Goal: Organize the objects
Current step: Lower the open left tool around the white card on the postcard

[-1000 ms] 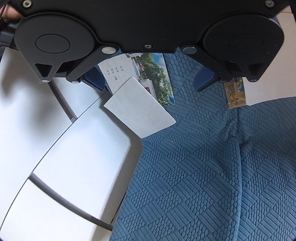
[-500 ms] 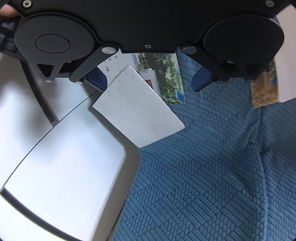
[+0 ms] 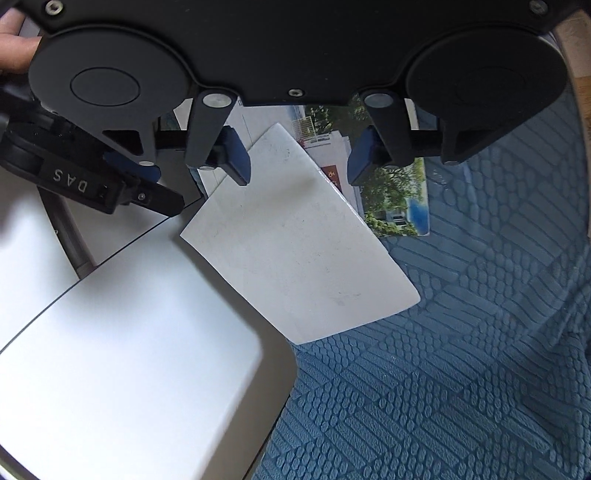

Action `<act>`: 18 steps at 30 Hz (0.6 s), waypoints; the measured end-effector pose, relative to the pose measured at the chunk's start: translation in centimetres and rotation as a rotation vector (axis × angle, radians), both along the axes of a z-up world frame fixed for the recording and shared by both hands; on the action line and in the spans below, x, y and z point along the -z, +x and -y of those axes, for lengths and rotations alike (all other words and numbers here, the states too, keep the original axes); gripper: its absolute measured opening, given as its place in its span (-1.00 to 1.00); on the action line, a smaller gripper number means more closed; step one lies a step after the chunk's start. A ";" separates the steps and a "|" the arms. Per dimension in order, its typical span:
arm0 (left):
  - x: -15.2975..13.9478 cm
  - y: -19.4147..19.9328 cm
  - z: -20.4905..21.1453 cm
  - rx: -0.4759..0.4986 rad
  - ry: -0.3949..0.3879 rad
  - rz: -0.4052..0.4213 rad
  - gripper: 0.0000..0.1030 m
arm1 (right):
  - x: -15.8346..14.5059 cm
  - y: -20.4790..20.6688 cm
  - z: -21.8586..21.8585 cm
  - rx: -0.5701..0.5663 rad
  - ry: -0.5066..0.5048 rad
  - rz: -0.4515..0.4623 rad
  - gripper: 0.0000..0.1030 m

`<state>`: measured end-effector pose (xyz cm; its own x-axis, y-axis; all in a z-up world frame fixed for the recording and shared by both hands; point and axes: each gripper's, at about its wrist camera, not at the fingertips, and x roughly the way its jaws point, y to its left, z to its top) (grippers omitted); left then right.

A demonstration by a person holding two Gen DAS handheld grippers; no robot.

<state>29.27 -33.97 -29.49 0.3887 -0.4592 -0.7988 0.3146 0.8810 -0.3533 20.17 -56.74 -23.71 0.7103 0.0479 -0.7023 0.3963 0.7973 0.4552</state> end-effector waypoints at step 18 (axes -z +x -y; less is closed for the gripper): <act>1.7 0.9 0.5 0.012 0.013 -0.015 -0.05 | 4.5 4.4 1.3 0.039 0.124 -0.043 0.03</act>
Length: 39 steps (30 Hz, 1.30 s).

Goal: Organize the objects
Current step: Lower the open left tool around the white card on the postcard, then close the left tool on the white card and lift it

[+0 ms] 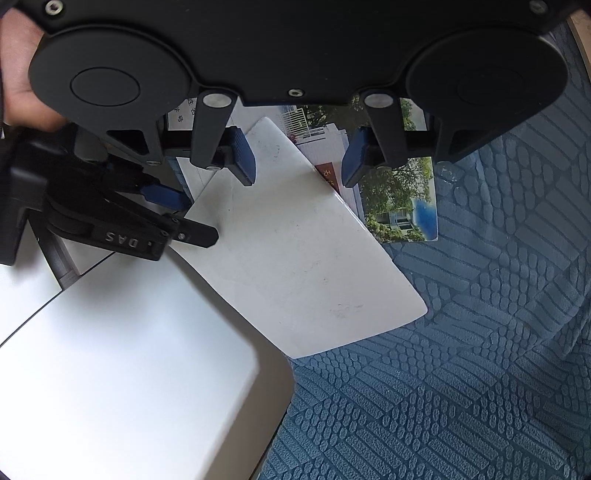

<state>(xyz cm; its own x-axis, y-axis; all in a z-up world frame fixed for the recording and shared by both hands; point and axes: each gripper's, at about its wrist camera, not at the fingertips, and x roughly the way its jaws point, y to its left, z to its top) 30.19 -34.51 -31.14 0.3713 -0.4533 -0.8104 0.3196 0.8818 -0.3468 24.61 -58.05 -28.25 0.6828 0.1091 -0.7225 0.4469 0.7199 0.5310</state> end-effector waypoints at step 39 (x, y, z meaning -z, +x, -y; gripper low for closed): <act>2.0 -1.9 -12.1 -0.384 -0.657 -0.465 -0.33 | -7.6 -4.3 -5.4 -0.049 0.096 0.154 -0.93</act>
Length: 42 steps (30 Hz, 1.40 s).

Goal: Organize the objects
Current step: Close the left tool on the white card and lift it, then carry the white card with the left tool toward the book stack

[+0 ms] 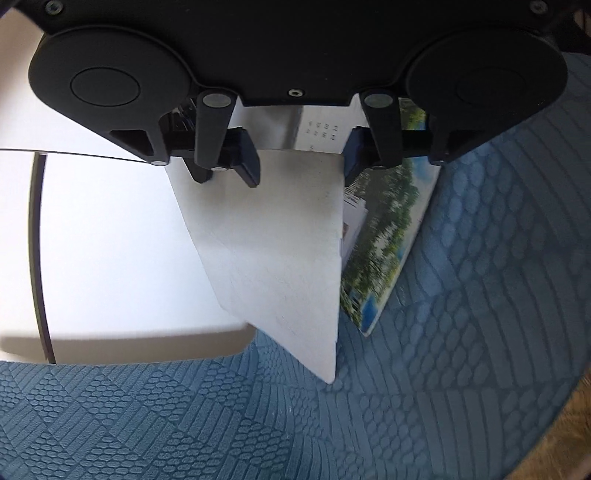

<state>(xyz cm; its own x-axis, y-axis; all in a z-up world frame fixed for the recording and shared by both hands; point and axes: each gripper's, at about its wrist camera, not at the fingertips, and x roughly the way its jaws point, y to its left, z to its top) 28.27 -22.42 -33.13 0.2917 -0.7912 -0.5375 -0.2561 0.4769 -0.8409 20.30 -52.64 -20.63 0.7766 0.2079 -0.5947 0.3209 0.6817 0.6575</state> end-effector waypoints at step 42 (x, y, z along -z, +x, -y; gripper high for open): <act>-20.3 -6.1 -14.2 0.006 0.209 0.391 -0.81 | -12.4 -7.5 -14.8 -0.039 -0.206 0.131 -0.91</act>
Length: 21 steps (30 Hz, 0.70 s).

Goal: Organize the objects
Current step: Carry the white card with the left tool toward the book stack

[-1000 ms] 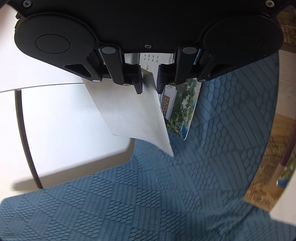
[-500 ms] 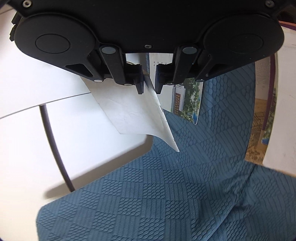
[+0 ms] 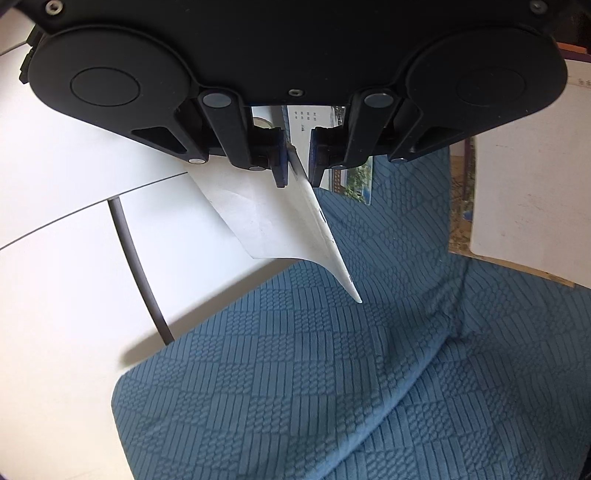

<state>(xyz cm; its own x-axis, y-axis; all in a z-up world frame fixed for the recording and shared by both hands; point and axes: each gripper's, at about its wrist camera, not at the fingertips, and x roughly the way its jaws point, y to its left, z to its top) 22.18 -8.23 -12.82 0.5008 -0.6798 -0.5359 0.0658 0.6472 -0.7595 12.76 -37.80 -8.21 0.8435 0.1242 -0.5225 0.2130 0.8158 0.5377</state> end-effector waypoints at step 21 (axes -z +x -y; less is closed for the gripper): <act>-1.4 -2.5 -14.7 -0.158 0.026 0.059 -0.81 | -1.2 1.0 -13.5 -0.185 -0.013 0.043 -0.90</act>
